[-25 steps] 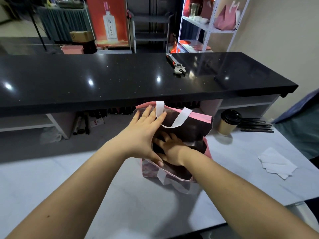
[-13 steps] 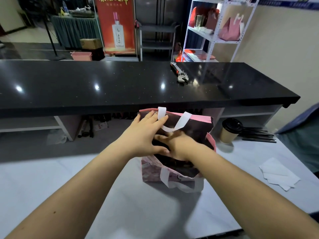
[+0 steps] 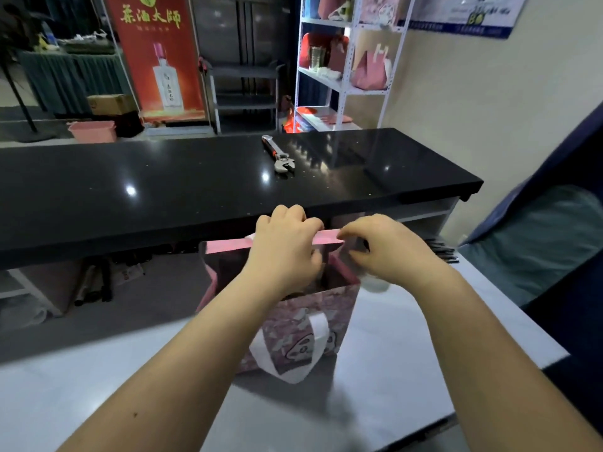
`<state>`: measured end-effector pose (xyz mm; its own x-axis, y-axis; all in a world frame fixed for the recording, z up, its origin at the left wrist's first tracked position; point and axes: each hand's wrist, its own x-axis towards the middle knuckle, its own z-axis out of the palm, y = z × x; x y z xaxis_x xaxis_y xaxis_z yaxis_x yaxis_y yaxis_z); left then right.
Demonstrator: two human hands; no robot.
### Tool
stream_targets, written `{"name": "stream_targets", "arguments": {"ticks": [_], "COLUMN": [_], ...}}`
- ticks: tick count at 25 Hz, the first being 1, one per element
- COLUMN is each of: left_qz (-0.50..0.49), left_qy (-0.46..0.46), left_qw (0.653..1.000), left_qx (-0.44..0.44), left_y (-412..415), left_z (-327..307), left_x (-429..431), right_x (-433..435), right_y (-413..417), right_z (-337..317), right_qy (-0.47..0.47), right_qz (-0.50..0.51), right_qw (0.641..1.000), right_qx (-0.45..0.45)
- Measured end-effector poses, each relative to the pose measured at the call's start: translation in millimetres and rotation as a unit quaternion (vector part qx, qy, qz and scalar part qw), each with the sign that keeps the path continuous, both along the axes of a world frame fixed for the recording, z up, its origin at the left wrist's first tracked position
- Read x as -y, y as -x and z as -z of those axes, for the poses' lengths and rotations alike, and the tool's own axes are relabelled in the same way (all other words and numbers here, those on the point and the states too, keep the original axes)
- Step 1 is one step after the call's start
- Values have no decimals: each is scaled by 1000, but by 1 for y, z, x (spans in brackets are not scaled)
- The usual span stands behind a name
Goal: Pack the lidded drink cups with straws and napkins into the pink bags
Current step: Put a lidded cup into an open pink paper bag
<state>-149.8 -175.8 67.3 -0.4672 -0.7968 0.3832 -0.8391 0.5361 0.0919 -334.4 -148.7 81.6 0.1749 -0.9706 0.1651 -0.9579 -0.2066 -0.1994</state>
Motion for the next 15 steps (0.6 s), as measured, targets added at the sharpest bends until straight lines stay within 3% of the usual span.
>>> {"name": "stream_targets", "arguments": {"ticks": [3, 8, 15], "left_qz": [23, 14, -104], "left_qy": [10, -50, -154], "left_qw": [1000, 999, 983], "left_qx": [-9, -4, -2], "left_y": [58, 140, 209], "left_z": [-1, 18, 84], "left_x": [3, 6, 25], "right_x": [0, 14, 43], "right_y": [43, 116, 193], "right_z": [9, 37, 114], "right_qy": [35, 32, -25], "right_qz": [19, 52, 18], "right_qw": [999, 998, 996], "right_qx": [-13, 18, 81]}}
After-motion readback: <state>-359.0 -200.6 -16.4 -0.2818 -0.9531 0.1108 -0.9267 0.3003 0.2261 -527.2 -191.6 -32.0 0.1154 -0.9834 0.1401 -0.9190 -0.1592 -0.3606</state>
